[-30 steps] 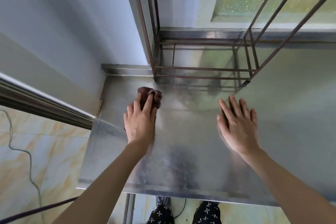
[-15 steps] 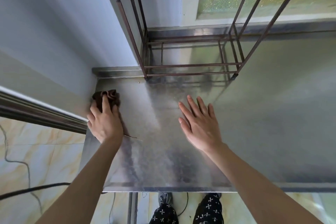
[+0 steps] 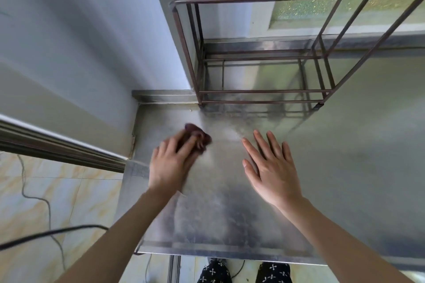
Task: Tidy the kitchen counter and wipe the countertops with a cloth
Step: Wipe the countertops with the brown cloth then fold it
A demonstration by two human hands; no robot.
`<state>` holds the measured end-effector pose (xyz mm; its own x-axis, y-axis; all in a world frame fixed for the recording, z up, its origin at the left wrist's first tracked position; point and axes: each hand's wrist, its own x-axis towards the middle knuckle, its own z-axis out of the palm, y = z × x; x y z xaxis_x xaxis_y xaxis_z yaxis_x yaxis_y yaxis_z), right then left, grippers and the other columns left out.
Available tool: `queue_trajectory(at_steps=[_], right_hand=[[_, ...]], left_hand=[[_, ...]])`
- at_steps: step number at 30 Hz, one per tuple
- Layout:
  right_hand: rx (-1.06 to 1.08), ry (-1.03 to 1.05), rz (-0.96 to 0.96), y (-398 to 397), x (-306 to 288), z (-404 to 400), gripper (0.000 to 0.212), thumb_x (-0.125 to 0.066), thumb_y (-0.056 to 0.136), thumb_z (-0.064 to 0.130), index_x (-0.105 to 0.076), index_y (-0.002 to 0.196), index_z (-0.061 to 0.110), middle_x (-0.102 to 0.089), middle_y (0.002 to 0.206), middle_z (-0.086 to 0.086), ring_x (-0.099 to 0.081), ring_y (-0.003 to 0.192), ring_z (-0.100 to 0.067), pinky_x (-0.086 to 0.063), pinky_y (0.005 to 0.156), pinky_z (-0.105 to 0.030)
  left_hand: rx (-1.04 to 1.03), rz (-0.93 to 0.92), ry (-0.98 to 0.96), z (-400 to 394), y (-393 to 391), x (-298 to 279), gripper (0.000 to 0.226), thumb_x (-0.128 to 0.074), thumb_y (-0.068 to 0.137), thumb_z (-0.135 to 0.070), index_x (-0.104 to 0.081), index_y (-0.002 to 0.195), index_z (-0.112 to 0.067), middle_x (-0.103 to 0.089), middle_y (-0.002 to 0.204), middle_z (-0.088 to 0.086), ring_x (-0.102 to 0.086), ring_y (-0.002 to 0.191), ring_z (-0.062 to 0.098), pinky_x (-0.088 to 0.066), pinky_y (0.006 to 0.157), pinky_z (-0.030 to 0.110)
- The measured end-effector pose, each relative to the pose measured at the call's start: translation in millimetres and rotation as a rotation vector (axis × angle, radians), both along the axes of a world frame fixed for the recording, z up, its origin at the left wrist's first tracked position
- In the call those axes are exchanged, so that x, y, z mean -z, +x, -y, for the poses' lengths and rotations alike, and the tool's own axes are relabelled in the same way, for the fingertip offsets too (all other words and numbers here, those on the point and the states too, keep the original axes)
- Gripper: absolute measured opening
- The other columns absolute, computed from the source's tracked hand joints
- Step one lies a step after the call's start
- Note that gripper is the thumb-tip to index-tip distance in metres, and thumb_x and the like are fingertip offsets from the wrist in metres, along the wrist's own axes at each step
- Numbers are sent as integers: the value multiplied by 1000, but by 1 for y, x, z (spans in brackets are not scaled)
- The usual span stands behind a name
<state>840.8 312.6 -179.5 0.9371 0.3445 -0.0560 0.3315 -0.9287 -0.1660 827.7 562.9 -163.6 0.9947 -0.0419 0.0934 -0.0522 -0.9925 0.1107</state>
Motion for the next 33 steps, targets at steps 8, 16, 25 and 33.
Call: queue_trajectory(at_steps=[8,16,25,33], right_hand=[[8,9,18,1,2,-1,51,-29,93,48,-36,140,31,-32,151,-1,-31,137,-31,-27,106,-51],[0,9,8,1,-1,-1,52,-26,93,48,-36,141,30,-31,151,-2,-28,139,-30,-26,108,-52],[0,72,-32,2,-7,-1,52,-26,91,46,-43,137,28,-35,149,-4,-31,137,-32,-26,106,-53],[219,112,16,-42,-18,60,51,-25,90,36,-50,129,13,-40,144,-15,-37,132,-36,-33,101,-53]], left_hand=[[-174,-32,-125,10,13,-5,43,-42,91,-41,-44,132,-31,-53,130,6,-49,98,34,-42,78,39],[115,46,-47,17,-69,7,39,-45,84,-46,-49,120,-33,-63,119,2,-50,92,22,-50,69,34],[-312,-126,-207,29,-87,-11,53,-29,87,-50,-46,132,-28,-53,130,9,-50,108,36,-44,85,44],[-559,-87,-196,-34,-121,-12,47,-45,93,-36,-37,138,-26,-39,142,11,-39,118,37,-35,94,48]])
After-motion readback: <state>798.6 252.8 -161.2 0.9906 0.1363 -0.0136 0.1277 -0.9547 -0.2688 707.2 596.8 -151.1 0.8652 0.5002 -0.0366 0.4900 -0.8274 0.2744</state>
